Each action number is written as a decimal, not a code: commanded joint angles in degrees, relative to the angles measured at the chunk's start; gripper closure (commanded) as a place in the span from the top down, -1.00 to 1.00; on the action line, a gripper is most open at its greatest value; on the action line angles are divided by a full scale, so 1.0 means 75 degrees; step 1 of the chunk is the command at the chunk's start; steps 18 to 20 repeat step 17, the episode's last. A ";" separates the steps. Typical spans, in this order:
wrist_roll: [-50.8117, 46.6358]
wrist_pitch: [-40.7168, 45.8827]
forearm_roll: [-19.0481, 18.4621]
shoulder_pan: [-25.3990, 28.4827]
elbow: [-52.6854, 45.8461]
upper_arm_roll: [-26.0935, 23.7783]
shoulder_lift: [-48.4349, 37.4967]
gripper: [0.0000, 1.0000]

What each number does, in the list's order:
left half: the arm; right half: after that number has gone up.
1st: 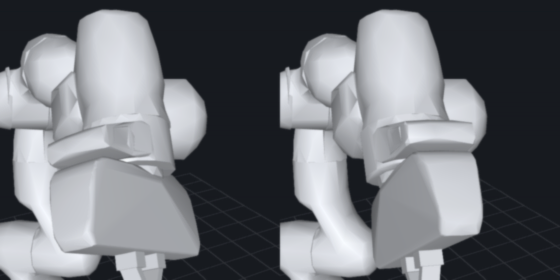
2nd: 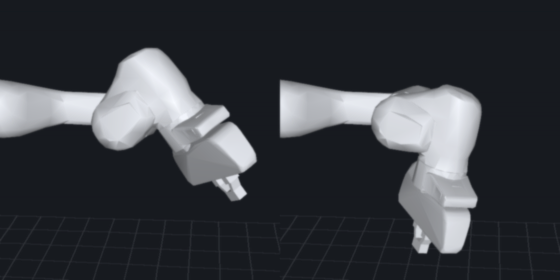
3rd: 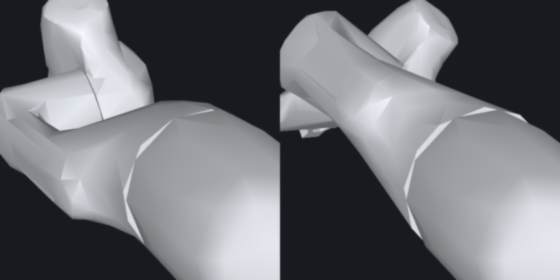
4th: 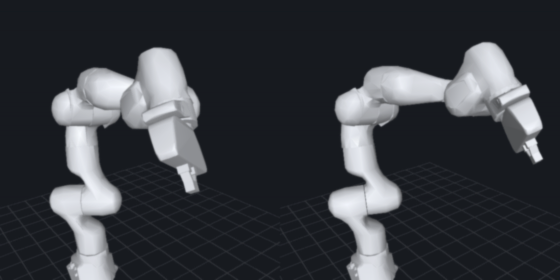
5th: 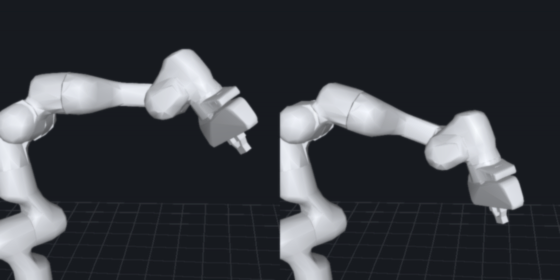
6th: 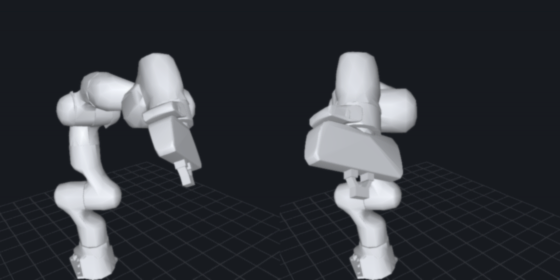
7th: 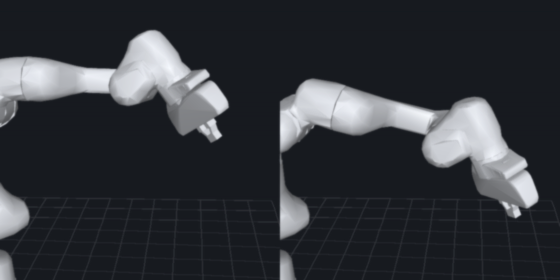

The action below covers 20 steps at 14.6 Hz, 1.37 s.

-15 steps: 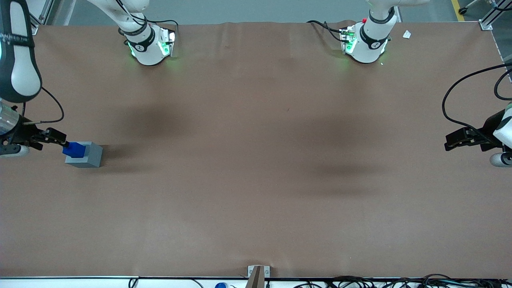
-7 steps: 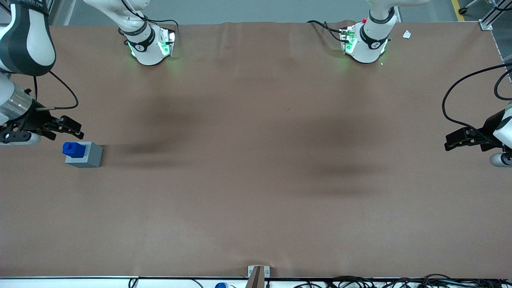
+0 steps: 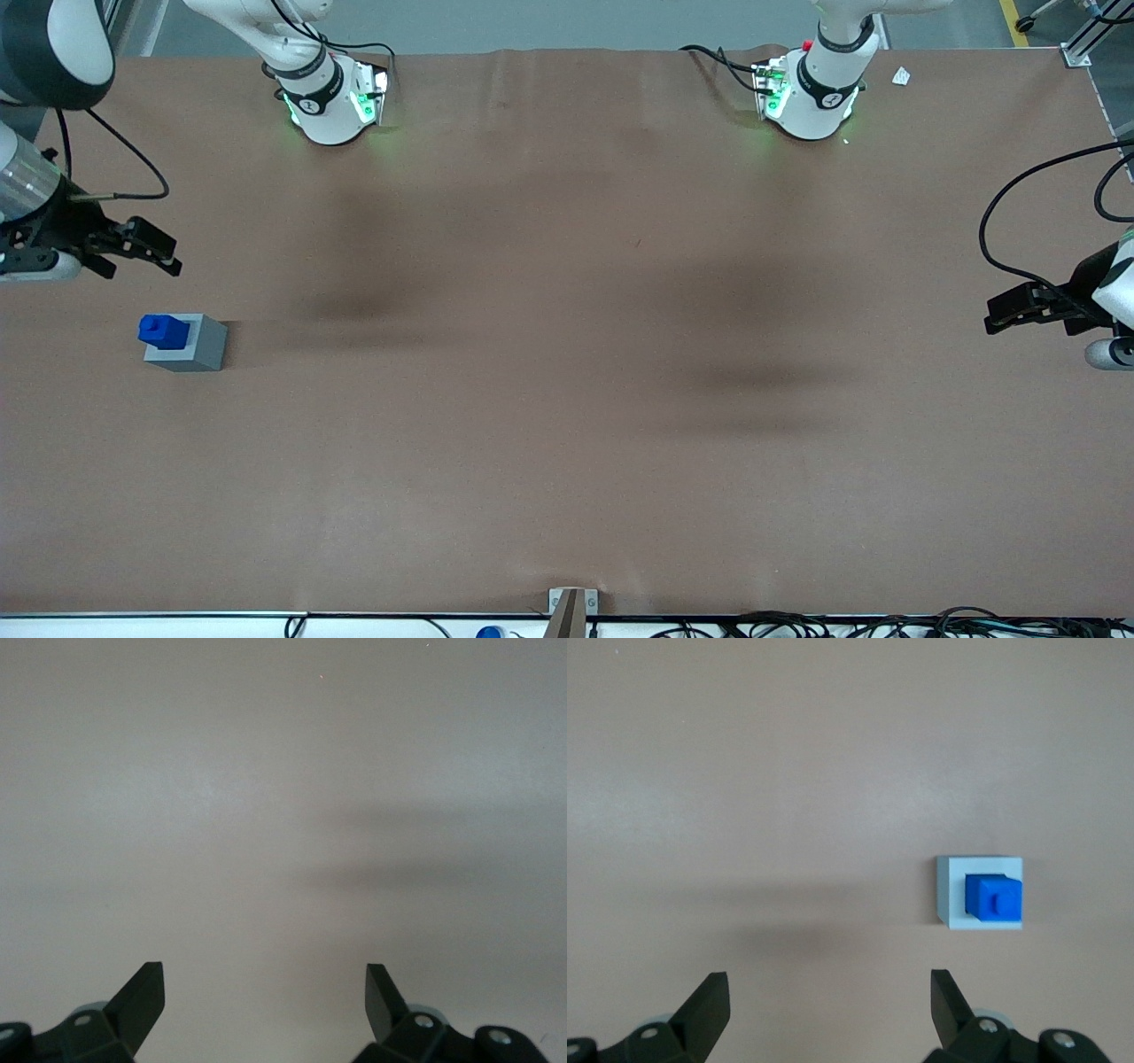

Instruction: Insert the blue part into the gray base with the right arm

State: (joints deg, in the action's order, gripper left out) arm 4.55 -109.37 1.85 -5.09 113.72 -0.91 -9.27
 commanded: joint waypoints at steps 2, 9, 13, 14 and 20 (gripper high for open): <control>-0.0454 0.0987 -0.0259 0.0057 -0.0536 -0.0125 -0.0440 1.00; -0.0478 0.1891 -0.0247 0.0022 -0.1439 -0.0102 -0.0417 1.00; -0.0454 0.1879 -0.0259 0.0080 -0.1649 -0.0125 -0.0405 1.00; -0.0454 0.1914 -0.0259 0.0081 -0.1801 -0.0137 -0.0393 1.00; -0.0397 0.1961 -0.0247 0.0046 -0.1862 -0.0114 -0.0381 1.00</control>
